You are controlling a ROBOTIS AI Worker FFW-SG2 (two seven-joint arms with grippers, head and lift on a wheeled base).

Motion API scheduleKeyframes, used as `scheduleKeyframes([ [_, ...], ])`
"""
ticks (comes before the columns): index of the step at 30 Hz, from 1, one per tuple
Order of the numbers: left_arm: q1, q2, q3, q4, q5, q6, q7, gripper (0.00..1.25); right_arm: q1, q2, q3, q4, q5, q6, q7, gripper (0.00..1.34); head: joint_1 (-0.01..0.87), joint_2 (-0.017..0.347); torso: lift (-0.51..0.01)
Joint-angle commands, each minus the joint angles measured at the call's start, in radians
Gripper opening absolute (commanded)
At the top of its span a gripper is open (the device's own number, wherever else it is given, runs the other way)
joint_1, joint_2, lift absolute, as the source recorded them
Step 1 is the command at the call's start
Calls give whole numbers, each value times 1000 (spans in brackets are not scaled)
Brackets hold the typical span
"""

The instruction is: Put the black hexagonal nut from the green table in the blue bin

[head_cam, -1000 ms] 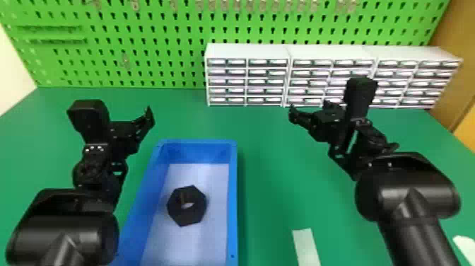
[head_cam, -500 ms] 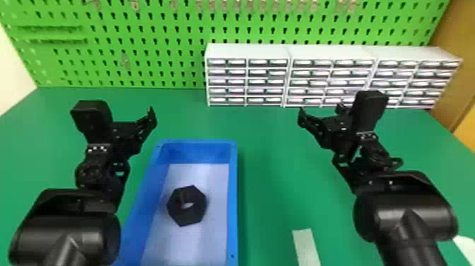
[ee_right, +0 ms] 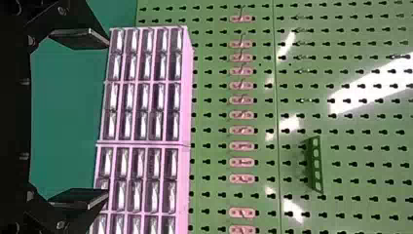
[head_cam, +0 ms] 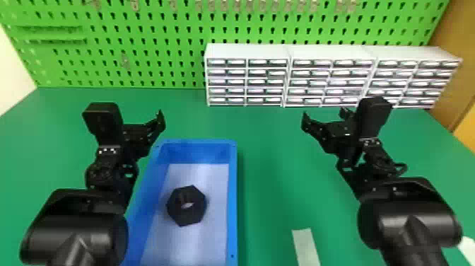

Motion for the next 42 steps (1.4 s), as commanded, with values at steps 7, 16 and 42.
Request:
scheduleKeyframes([
  [7,0,2,3,6,7,0,0,1002,-1,-6,2,1,-4,-7,-1,1124,686,51,-96],
  [16,7,2,16,3,7,0,0,1005,5,-9,1,1,-4,-7,-9,1124,686,51,-96],
  [42,13,2,32,-8,13,0,0,1006,12,-11,4,9,-10,-5,-12,1123,686,51,-96],
])
